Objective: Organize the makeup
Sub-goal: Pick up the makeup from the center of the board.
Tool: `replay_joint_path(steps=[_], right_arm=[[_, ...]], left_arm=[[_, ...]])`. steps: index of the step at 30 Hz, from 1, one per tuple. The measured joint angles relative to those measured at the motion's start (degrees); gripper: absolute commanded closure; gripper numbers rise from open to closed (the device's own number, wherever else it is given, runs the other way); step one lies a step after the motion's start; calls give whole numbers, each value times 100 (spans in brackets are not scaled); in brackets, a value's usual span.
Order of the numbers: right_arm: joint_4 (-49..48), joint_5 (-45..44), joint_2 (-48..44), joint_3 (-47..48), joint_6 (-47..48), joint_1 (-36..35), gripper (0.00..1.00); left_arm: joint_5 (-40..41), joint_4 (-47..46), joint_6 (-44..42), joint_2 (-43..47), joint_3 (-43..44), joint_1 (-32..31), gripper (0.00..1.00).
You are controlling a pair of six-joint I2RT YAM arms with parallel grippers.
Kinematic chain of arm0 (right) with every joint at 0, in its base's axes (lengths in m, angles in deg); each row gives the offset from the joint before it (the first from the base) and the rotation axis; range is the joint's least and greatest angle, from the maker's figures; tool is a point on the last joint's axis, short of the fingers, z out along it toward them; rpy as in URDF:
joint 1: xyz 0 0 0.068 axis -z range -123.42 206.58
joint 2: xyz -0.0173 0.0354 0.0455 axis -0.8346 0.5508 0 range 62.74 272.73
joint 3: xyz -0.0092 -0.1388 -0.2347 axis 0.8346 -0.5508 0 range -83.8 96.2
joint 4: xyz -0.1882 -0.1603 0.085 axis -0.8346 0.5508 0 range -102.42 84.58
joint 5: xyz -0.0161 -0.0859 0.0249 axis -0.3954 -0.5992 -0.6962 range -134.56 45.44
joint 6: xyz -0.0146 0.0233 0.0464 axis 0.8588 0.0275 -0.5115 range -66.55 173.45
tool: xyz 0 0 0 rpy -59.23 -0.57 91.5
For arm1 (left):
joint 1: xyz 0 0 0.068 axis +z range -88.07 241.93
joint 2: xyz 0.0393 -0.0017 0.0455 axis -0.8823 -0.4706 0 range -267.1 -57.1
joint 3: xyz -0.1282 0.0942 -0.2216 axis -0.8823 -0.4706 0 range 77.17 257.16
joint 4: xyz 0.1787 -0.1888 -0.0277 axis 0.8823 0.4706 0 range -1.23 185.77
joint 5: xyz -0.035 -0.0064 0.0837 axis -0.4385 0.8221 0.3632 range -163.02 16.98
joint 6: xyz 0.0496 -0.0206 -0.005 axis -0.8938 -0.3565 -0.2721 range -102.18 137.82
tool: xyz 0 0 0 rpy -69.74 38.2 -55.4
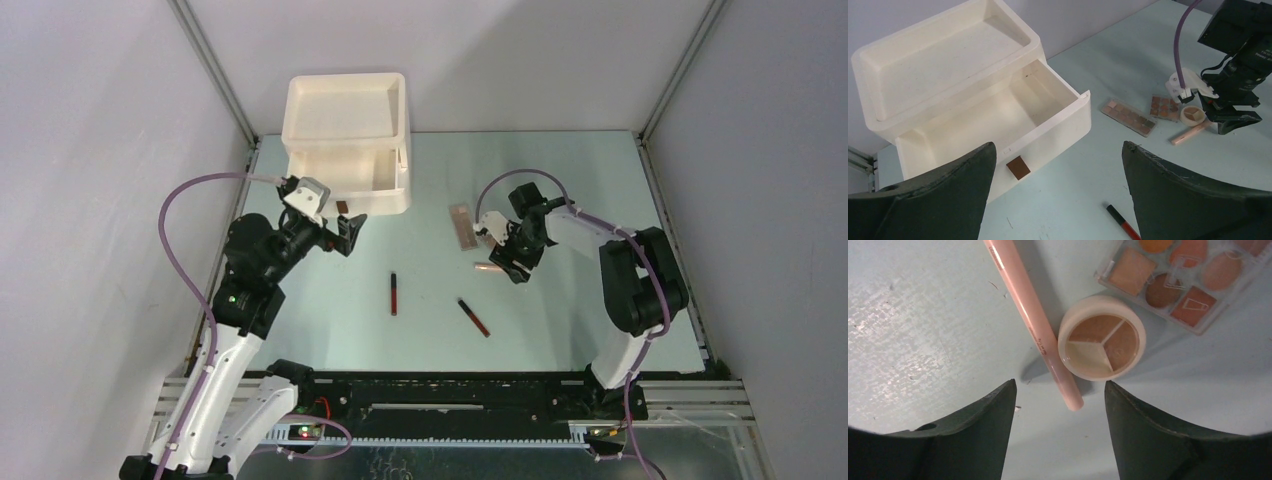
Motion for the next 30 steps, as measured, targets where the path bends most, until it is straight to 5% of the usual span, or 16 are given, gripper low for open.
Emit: replay_joint_path(steps=[13, 18, 30], right_arm=[[201, 107, 160, 13, 50, -24, 73], [254, 195, 7, -105, -26, -114, 99], [599, 953, -1722, -144, -387, -734, 100]], left_arm=[[-153, 7, -50, 50, 0, 0, 0], [-149, 9, -55, 79, 0, 0, 0], [-262, -4, -70, 4, 2, 0, 0]])
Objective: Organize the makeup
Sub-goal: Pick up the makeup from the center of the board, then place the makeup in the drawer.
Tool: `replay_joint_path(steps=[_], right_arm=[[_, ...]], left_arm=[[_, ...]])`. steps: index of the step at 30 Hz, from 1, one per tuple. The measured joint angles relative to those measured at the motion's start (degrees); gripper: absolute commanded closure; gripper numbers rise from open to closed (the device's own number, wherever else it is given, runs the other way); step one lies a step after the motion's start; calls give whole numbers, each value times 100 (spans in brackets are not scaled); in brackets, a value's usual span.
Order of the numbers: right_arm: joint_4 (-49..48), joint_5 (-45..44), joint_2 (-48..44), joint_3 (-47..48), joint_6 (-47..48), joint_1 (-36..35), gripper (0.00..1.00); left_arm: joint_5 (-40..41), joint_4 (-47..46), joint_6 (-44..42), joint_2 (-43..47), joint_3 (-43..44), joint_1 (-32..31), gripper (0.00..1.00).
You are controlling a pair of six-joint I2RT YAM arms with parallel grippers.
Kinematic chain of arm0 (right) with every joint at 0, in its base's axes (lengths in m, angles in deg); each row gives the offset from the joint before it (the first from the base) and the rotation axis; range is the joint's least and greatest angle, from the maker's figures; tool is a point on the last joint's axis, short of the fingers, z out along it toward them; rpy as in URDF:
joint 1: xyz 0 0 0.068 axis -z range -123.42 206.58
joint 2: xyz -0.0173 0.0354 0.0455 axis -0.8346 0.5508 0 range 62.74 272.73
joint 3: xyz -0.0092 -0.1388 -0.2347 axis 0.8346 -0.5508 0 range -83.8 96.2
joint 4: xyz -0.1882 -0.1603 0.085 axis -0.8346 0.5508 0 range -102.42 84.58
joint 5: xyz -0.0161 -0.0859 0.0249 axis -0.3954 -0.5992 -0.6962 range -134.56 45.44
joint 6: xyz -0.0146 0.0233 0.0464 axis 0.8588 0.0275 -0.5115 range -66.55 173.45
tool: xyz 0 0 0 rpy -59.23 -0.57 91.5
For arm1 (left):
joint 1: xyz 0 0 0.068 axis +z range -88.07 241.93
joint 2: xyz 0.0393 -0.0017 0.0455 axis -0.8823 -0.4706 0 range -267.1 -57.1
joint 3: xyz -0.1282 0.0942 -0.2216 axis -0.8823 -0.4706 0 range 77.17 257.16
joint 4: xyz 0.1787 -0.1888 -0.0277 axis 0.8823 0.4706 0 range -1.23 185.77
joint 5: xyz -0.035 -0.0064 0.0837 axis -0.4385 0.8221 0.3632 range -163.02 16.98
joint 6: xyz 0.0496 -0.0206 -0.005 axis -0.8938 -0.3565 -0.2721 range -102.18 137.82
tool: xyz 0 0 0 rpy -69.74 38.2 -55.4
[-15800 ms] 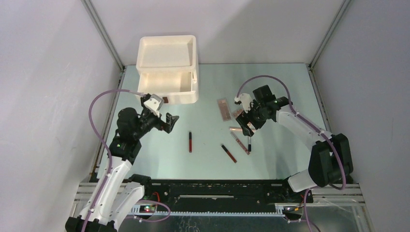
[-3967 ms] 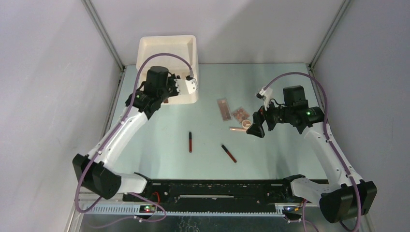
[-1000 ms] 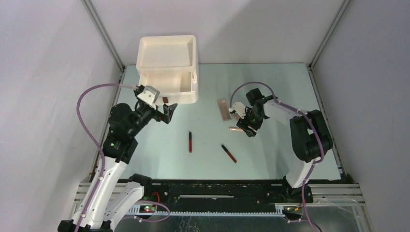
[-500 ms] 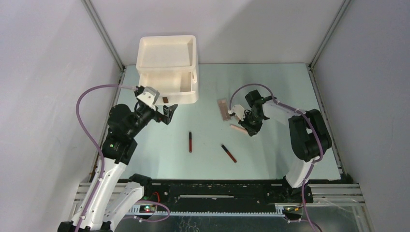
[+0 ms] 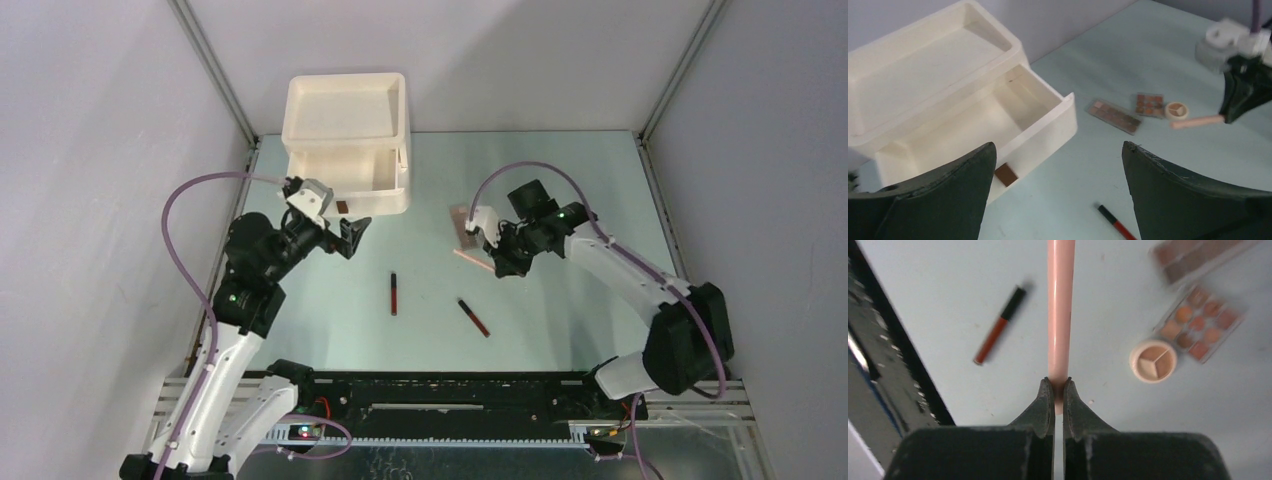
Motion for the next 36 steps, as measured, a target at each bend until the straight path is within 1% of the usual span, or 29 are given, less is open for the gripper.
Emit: replay_joint_path(steps=[3, 5, 6, 10, 11, 12, 16, 19, 22, 24, 28, 32, 36], right_arm=[[96, 444, -354, 479, -273, -20, 100], [-26, 907, -614, 1034, -562, -17, 100], [-44, 942, -638, 1071, -577, -17, 100], [-455, 1698, -960, 1604, -1217, -15, 100], [-590, 1882, -1003, 1690, -1394, -15, 100], [-739, 2074, -1034, 1768, -1596, -15, 100], [-1429, 2763, -1054, 1862, -2439, 4, 100], [-1908, 3215, -1003, 1862, -3117, 11, 100], [-2369, 3615, -929, 1853, -3753, 11, 100], [-2669, 3842, -887, 1821, -4124, 9, 100], [-3047, 4201, -870, 1692, -4605, -20, 100], [-3189, 4433, -870, 1591, -4800, -76, 100], [-3270, 4590, -863, 1558, -4874, -109, 100]], left_arm=[[-391, -63, 142, -205, 17, 0, 0], [-769, -103, 343, -424, 57, 0, 0], [-946, -146, 479, -535, 81, 0, 0], [-1617, -573, 1217, -916, 280, -9, 1], [-1840, -868, 1569, -1034, 404, -28, 1], [-1860, -905, 1611, -1045, 424, -31, 2], [-2227, -1725, 2468, -1257, 695, -245, 5], [-2413, -2227, 2975, -1381, 807, -562, 5], [-2531, -2505, 3265, -1467, 820, -942, 6], [-2579, -2651, 3427, -1521, 820, -1204, 9], [-2610, -2968, 3762, -1635, 820, -1475, 16], [-2640, -3338, 4092, -1784, 820, -1543, 24], [-2667, -3560, 4288, -1939, 822, -1646, 36]])
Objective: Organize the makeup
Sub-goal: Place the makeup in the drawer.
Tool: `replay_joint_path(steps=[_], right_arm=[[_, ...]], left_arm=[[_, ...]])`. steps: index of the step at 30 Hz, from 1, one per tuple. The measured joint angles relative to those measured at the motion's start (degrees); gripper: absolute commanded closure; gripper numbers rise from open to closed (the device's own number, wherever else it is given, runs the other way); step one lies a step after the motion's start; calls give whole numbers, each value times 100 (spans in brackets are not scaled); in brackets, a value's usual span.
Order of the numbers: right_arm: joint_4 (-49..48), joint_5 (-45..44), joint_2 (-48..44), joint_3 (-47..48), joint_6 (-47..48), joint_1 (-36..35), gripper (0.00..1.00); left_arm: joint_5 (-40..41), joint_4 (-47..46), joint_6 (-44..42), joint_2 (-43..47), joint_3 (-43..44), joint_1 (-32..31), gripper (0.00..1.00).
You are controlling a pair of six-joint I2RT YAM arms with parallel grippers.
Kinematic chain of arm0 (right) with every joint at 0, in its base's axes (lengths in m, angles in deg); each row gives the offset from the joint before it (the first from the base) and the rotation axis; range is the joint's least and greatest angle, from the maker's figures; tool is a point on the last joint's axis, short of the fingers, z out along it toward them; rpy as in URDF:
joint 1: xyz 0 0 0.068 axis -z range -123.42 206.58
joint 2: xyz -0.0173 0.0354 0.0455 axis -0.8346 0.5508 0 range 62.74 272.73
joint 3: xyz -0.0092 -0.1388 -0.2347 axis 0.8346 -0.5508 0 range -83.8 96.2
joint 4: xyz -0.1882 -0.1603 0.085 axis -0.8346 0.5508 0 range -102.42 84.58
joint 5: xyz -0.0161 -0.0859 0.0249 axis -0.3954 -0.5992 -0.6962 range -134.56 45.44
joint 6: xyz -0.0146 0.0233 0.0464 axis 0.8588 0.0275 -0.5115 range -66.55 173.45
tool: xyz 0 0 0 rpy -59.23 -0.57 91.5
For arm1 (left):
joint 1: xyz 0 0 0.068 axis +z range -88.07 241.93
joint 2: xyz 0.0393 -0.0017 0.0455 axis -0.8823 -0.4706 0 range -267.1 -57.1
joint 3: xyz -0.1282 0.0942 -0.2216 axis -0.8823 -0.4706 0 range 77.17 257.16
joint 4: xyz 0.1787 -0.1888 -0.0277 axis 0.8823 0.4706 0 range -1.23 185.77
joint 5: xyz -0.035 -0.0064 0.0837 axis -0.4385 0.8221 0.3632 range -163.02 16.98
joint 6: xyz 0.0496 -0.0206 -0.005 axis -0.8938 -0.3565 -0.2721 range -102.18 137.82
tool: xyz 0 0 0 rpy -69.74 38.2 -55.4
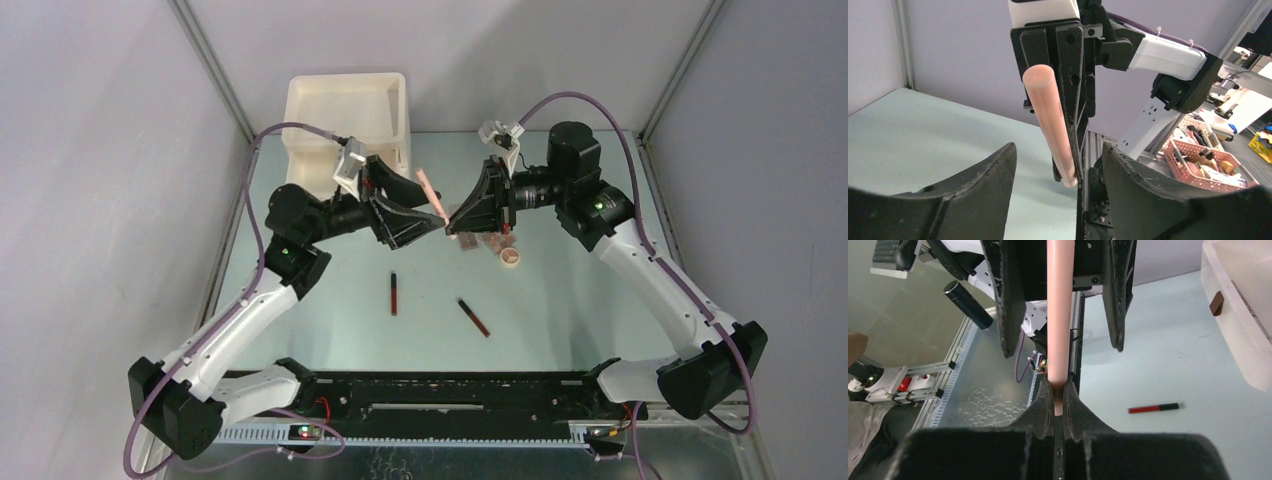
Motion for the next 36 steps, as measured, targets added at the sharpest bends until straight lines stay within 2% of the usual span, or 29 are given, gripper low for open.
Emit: replay_joint_path(steps=[6, 8, 9, 11, 13, 16, 17, 20, 22, 25, 28, 33, 36], right_arm=[[-35, 157, 33, -2, -26, -15, 100], [-28, 186, 48, -2, -9, -26, 95], [-17, 199, 63, -2, 13, -33, 86], [20, 208, 87, -2, 74, -31, 57], [72, 221, 105, -2, 205, -31, 35], [374, 168, 105, -11, 522, 48, 4], [507, 136, 105, -13, 684, 103, 1], [955, -44, 94, -17, 1128, 372, 0], [1403, -262, 70, -17, 1515, 603, 0], [2070, -640, -31, -52, 2094, 826, 0], [2450, -966, -225, -251, 2465, 835, 0], [2763, -1416, -437, -710, 2776, 761, 0], [2806, -1665, -442, -949, 2861, 678, 1]], left_arm=[[-63, -229, 227, -199, 4, -116, 63], [-74, -260, 280, -221, 9, -118, 74], [-83, -278, 299, -225, 11, -120, 79], [-142, -328, 348, -227, 24, -120, 91], [-177, -334, 341, -227, 26, -120, 99], [-188, -225, 181, -197, 66, -118, 100], [-170, -68, 31, -162, 103, -118, 100], [-4, 822, -691, 13, 315, -114, 100], [358, 1764, -1504, 195, 584, -114, 100], [1211, 2975, -2892, 511, 946, -114, 100], [2205, 3727, -4162, 702, 1123, -114, 100], [3952, 4406, -6260, 573, 1141, -52, 100], [4686, 4513, -7316, 190, 1141, 140, 100]])
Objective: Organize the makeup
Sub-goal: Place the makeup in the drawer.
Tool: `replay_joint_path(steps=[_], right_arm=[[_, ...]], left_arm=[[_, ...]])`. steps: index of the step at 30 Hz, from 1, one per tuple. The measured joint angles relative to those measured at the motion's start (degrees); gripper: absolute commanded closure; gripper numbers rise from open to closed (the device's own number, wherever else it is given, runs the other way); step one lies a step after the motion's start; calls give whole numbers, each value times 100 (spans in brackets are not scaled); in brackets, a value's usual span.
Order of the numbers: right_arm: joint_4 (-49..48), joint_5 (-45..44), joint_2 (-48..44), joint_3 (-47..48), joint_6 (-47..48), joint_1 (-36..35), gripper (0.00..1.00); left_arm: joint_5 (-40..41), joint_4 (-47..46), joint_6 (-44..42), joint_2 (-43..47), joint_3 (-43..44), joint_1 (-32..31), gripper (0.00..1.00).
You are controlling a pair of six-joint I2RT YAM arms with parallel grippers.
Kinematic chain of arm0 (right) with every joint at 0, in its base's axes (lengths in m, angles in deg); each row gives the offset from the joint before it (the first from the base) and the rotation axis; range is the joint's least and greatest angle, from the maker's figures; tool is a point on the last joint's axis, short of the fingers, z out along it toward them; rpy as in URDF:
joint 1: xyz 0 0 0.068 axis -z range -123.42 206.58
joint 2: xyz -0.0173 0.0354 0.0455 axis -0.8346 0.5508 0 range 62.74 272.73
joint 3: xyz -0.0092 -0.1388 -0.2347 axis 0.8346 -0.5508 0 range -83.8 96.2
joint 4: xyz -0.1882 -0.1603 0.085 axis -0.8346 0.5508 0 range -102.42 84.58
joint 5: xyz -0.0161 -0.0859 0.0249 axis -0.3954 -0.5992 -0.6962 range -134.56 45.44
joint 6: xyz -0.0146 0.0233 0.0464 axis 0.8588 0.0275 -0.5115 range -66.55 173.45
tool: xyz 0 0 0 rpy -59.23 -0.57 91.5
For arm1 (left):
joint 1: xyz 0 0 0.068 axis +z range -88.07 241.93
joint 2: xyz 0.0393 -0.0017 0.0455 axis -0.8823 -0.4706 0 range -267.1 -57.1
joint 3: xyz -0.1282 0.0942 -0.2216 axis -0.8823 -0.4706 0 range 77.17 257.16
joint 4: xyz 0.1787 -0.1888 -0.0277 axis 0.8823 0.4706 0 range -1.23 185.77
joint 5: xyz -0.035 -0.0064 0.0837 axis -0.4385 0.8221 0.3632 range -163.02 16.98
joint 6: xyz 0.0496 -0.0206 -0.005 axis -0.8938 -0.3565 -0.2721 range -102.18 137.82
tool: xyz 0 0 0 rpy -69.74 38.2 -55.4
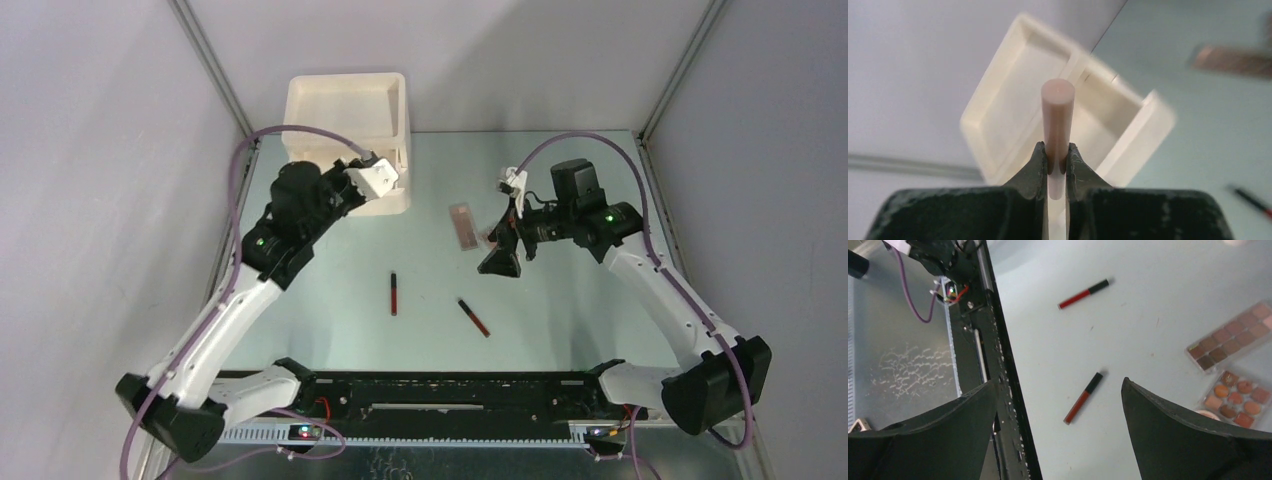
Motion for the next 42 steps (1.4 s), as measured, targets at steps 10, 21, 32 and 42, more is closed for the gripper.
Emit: replay_joint_path(steps=[10, 21, 32, 42], right_arm=[[-66, -540, 170, -544, 254, -391, 2], [-87, -774, 306, -684, 431, -415, 3], [-87, -933, 520, -686, 514, -433, 4], [-90, -1344, 883, -695, 579, -621, 4]], left_arm=[[1032, 227, -2170, -1593, 503, 885, 90], [1169, 691, -2999, -2900, 1467, 1211, 88], [1196, 1296, -3010, -3390, 1593, 1248, 82], [1200, 1379, -3016, -3591, 1593, 1307, 58]])
